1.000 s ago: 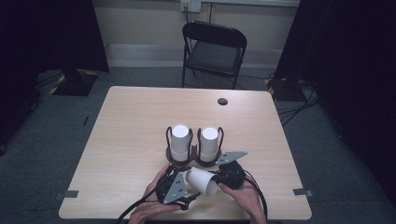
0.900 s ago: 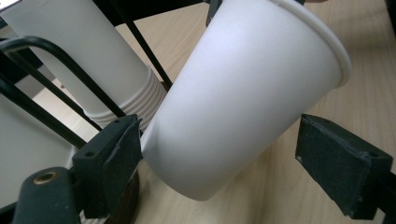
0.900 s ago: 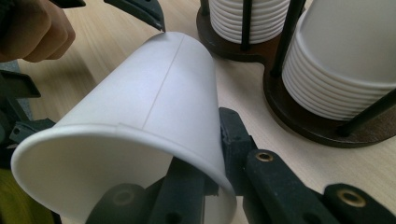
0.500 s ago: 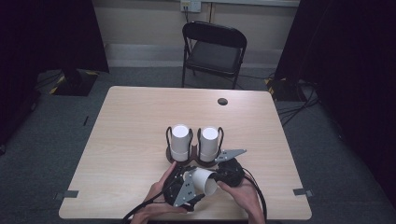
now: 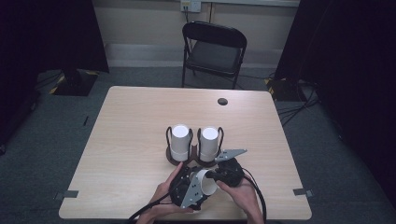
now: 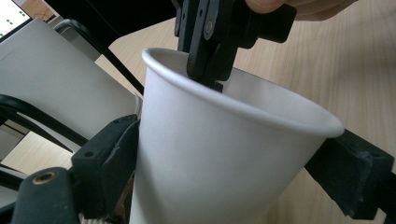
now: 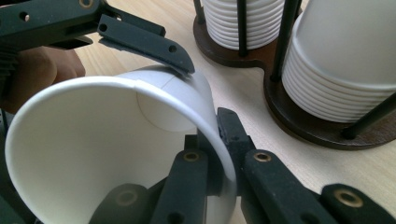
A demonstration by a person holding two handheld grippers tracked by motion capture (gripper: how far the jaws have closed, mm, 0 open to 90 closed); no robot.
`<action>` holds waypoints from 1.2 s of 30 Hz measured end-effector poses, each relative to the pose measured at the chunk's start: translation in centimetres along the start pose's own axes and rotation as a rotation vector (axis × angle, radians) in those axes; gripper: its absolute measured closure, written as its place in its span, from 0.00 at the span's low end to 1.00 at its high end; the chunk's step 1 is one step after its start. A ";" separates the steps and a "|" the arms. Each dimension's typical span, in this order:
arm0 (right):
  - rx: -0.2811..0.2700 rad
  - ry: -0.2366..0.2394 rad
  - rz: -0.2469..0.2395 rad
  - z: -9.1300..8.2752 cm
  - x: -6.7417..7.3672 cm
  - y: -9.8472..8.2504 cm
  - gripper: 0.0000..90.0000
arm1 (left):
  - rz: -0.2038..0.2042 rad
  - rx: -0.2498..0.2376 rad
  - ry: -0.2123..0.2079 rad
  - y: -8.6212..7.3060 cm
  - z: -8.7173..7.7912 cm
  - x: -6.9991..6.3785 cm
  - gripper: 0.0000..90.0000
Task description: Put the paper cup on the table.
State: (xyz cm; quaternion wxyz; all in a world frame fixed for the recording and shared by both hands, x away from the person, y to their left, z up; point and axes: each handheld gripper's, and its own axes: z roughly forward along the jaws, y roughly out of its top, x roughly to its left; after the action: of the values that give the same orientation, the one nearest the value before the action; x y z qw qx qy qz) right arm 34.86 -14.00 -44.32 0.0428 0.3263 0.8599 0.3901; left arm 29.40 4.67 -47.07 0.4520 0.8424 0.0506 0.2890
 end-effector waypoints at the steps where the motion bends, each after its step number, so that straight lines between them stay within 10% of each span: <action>1: -0.001 0.004 0.002 0.0 0.0 0.0 0.99 | -0.002 -0.004 0.002 0.0 0.1 0.0 0.16; 16: 0.042 0.027 0.011 0.3 0.6 0.1 0.99 | 0.029 -0.025 0.015 0.4 0.2 -0.5 0.18; 36: -0.067 -0.010 0.048 -0.3 1.0 -0.4 0.89 | -0.138 -0.091 0.047 -0.3 -0.6 0.3 0.24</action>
State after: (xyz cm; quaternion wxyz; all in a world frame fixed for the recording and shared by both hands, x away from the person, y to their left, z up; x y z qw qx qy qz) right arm 33.75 -13.79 -44.18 0.0487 0.3470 0.8381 0.4181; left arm 29.41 5.35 -46.91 0.5076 0.8084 0.1060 0.2786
